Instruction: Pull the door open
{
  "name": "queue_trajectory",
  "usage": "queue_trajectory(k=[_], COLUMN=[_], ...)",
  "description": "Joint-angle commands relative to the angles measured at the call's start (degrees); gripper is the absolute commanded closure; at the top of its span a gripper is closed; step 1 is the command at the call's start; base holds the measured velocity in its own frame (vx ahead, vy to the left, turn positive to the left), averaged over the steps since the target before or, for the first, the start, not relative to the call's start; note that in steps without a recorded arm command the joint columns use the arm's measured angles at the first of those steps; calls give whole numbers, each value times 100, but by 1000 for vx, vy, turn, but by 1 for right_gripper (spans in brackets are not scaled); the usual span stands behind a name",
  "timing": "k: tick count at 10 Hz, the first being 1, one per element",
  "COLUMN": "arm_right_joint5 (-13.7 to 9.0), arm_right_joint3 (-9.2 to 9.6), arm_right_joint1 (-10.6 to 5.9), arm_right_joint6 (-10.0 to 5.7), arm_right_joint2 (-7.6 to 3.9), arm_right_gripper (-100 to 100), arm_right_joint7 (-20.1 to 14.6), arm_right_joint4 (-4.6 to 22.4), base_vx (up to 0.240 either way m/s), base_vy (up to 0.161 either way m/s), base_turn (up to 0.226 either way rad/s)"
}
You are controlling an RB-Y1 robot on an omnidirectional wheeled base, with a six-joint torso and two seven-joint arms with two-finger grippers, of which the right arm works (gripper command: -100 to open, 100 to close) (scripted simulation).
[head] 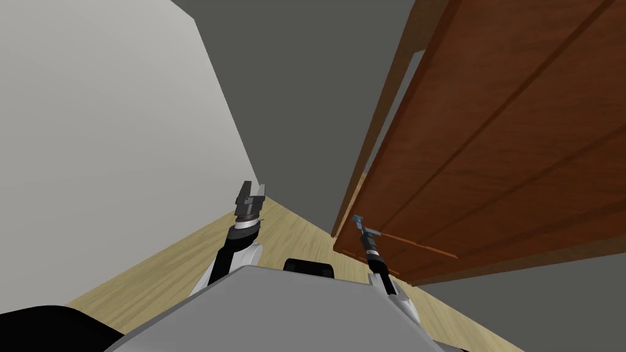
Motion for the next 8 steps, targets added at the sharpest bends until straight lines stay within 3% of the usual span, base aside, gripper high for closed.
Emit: queue_trajectory(k=[1,4,8], arm_right_joint5=[0,113,265], arm_right_joint3=[0,185,432], arm_right_joint1=[0,144,338], arm_right_joint6=[0,-182,-452], arm_right_joint2=[0,-132,-345], arm_right_gripper=[100,100,100], arm_right_joint7=[0,-224,-540], arm_right_joint4=[0,-30,-91], base_vx=[-84,-174,-255], base_vy=[-19,-36,-63], base_turn=[29,98,99])
